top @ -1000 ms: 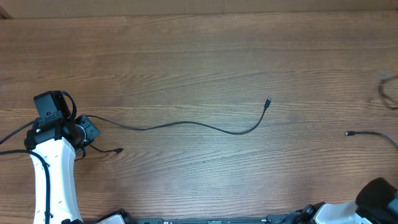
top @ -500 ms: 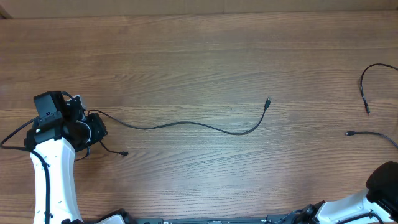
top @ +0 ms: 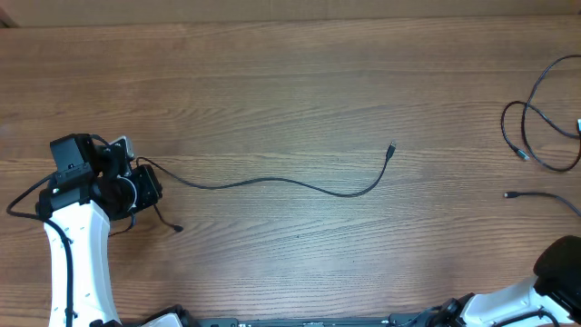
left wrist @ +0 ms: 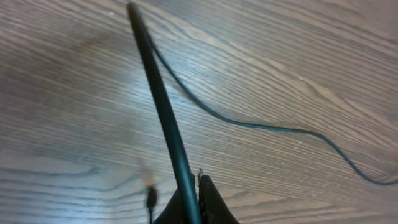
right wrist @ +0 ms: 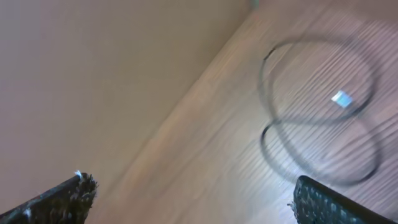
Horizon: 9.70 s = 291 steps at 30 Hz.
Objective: Untangle cables
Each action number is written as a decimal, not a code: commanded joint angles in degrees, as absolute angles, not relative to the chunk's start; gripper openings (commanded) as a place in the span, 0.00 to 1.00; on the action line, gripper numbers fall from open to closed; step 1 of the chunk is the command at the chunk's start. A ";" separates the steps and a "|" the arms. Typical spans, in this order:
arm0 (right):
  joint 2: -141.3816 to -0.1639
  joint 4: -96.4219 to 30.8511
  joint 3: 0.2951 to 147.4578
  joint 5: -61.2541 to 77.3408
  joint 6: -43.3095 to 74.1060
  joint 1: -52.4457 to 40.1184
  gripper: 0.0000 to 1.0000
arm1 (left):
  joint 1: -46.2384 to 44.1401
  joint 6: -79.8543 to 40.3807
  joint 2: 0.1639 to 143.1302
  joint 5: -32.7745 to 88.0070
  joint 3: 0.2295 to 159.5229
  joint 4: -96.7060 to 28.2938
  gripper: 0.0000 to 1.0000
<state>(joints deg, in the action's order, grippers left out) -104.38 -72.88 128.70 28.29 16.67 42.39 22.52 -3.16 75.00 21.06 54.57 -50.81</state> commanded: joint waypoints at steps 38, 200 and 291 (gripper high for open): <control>-107.50 -48.99 93.51 45.74 -34.54 -29.91 0.89 | 4.38 -109.32 74.02 80.51 54.54 79.55 0.04; -78.78 -66.24 77.08 -13.45 24.23 -28.49 1.00 | -5.04 -11.79 2.52 -4.91 0.27 -1.10 1.00; -0.12 -4.58 0.47 3.11 1.85 -2.59 1.00 | -1.43 -10.48 0.25 -3.81 0.27 -4.10 1.00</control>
